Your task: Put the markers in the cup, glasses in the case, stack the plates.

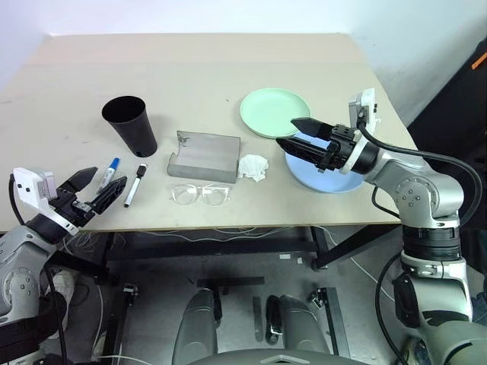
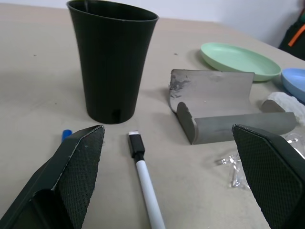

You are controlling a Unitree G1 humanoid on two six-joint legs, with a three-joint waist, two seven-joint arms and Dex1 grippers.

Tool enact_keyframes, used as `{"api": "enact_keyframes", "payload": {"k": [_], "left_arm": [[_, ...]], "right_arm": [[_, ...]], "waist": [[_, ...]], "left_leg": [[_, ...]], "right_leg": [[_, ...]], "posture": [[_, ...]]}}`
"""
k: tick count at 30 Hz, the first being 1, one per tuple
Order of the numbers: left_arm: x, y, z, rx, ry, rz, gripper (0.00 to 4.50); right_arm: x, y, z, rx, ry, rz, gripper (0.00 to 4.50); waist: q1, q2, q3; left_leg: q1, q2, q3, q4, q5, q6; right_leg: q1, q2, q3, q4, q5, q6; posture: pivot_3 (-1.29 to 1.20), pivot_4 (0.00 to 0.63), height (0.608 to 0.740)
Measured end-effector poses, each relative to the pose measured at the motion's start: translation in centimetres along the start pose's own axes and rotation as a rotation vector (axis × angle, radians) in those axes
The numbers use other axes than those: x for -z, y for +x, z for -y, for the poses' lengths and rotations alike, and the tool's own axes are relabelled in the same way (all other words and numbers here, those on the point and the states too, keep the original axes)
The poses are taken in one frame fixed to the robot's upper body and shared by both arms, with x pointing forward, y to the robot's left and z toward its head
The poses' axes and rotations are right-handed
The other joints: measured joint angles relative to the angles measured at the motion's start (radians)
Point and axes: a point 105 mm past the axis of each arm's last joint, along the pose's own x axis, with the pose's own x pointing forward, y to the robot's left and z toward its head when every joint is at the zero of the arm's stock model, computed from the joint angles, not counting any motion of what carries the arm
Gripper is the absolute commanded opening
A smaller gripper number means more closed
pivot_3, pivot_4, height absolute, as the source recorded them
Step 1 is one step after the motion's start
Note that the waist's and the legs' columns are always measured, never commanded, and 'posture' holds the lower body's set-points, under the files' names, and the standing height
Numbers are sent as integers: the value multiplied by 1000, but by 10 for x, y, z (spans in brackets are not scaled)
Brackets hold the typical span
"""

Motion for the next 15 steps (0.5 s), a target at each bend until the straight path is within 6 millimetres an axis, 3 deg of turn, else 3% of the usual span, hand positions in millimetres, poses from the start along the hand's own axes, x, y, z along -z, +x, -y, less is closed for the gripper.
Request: {"api": "enact_keyframes", "payload": {"k": [7, 15], "left_arm": [[8, 6, 7, 17, -24, 15, 4500], [-4, 24, 11, 104, -4, 35, 4500]], "right_arm": [[3, 0, 8, 51, -19, -22, 4444], [20, -18, 26, 188, -4, -109, 4444]], "waist": [[-2, 0, 0], [2, 0, 0]], "left_leg": [[0, 0, 0, 0, 0, 0], [0, 0, 1, 1, 0, 0]], "right_leg": [[0, 0, 0, 0, 1, 0], [0, 0, 0, 0, 1, 1]], "posture": [[0, 150, 706], [0, 150, 706]]}}
